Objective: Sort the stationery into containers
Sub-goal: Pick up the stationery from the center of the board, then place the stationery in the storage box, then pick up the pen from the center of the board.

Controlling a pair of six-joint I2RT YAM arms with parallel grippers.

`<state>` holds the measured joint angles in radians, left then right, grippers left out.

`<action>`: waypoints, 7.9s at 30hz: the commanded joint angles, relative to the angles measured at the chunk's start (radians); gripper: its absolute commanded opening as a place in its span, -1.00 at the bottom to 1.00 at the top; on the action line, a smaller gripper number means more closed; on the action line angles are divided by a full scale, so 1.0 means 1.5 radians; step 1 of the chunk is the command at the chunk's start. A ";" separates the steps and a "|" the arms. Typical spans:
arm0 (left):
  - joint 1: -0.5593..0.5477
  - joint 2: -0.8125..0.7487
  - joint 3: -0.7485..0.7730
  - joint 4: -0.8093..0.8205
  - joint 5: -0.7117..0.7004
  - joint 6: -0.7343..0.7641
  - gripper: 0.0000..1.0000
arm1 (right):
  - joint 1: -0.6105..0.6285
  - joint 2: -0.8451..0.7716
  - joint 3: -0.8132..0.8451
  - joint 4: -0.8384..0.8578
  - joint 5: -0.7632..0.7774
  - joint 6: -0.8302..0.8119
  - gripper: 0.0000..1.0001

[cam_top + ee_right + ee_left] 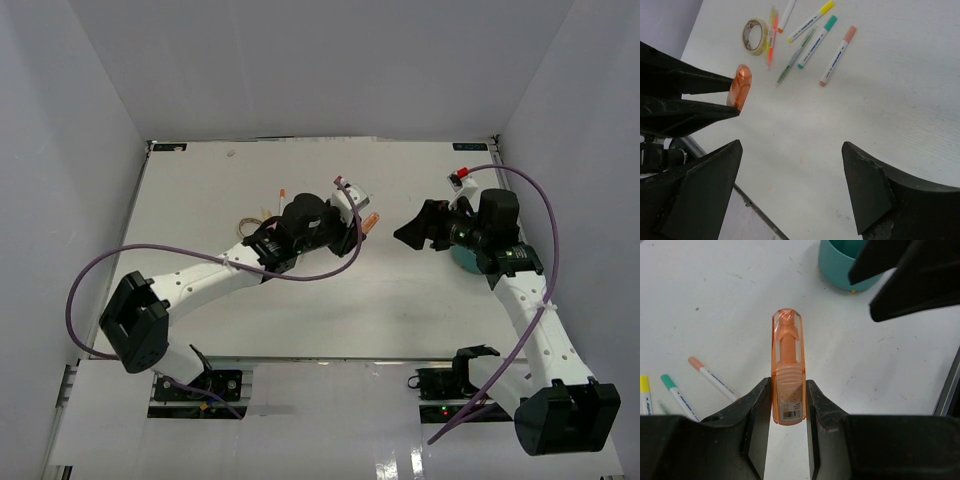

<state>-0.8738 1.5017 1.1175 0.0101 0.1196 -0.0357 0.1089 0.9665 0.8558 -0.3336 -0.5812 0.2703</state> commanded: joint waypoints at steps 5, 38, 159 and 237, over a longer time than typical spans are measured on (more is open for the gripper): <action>-0.001 -0.081 -0.097 0.103 0.128 0.139 -0.45 | 0.062 0.057 0.083 0.050 -0.068 0.030 0.71; -0.001 -0.113 -0.132 0.127 0.063 0.110 0.77 | 0.179 0.136 0.190 -0.061 0.095 -0.024 -0.85; 0.066 0.437 0.389 -0.393 -0.231 -0.365 0.40 | -0.042 -0.175 -0.091 0.084 0.181 -0.002 0.94; -0.029 -0.071 -0.117 0.114 0.018 0.020 0.41 | 0.135 0.027 0.040 0.056 0.137 0.047 -0.85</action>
<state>-0.9138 1.4513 0.9363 0.1921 0.1997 0.0322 0.3145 1.0492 0.8883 -0.2085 -0.4816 0.3958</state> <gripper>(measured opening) 0.650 0.223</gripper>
